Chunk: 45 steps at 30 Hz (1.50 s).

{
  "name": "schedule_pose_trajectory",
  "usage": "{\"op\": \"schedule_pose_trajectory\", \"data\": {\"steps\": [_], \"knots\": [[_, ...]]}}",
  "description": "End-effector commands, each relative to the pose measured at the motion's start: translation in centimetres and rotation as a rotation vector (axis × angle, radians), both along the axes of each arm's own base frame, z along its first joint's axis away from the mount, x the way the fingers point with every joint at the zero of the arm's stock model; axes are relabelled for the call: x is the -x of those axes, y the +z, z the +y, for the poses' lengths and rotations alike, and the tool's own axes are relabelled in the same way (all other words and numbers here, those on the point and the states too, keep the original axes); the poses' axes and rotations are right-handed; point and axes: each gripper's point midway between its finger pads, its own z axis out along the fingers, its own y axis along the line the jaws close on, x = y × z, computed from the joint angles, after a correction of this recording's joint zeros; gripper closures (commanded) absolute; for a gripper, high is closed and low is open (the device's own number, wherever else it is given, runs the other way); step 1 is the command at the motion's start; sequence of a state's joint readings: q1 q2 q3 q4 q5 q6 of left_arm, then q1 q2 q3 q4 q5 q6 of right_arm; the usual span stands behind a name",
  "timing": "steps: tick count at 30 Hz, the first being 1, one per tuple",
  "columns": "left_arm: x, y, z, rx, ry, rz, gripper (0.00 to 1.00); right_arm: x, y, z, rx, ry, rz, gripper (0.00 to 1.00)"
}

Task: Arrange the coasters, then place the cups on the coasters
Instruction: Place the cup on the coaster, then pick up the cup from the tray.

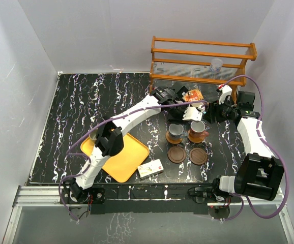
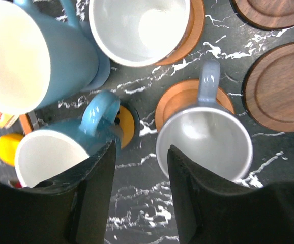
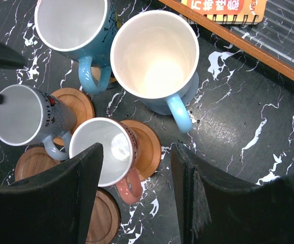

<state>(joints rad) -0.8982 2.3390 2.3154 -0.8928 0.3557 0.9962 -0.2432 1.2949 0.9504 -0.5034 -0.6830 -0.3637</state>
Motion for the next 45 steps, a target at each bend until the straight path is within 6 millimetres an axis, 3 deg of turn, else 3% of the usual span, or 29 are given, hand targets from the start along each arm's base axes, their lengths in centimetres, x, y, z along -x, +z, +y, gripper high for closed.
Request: {"op": "schedule_pose_trajectory", "data": {"steps": [1, 7, 12, 20, 25, 29, 34, 45], "knots": [[0.3, 10.0, 3.2, 0.132, 0.131, -0.085, 0.51, -1.1, 2.1, -0.6, 0.022, -0.024, -0.075, 0.46], [0.0, 11.0, 10.6, 0.117, 0.399, -0.018, 0.43, -1.8, 4.3, -0.9, 0.028, -0.044, -0.102, 0.42], [-0.7, 10.6, 19.4, 0.129, 0.692, 0.041, 0.37, -2.4, 5.8, -1.4, 0.048, -0.065, -0.110, 0.39], [-0.2, 6.8, 32.7, 0.080, 1.151, 0.133, 0.35, -2.5, 5.6, -0.6, 0.020, -0.060, -0.163, 0.37], [1.7, 2.9, 39.2, 0.019, 1.359, 0.227, 0.35, -2.0, 5.3, -0.7, 0.035, -0.065, -0.170, 0.38], [2.6, 0.3, 41.8, -0.003, 1.424, 0.263, 0.37, -1.8, 4.8, -0.5, 0.027, -0.057, -0.164, 0.38], [2.5, -2.4, 43.1, -0.056, 1.447, 0.285, 0.44, -1.5, 4.3, -0.2, 0.014, -0.043, -0.151, 0.39], [0.9, -5.9, 43.3, -0.101, 1.422, 0.328, 0.62, -1.3, 3.9, 0.1, 0.002, -0.025, -0.144, 0.39]]}}
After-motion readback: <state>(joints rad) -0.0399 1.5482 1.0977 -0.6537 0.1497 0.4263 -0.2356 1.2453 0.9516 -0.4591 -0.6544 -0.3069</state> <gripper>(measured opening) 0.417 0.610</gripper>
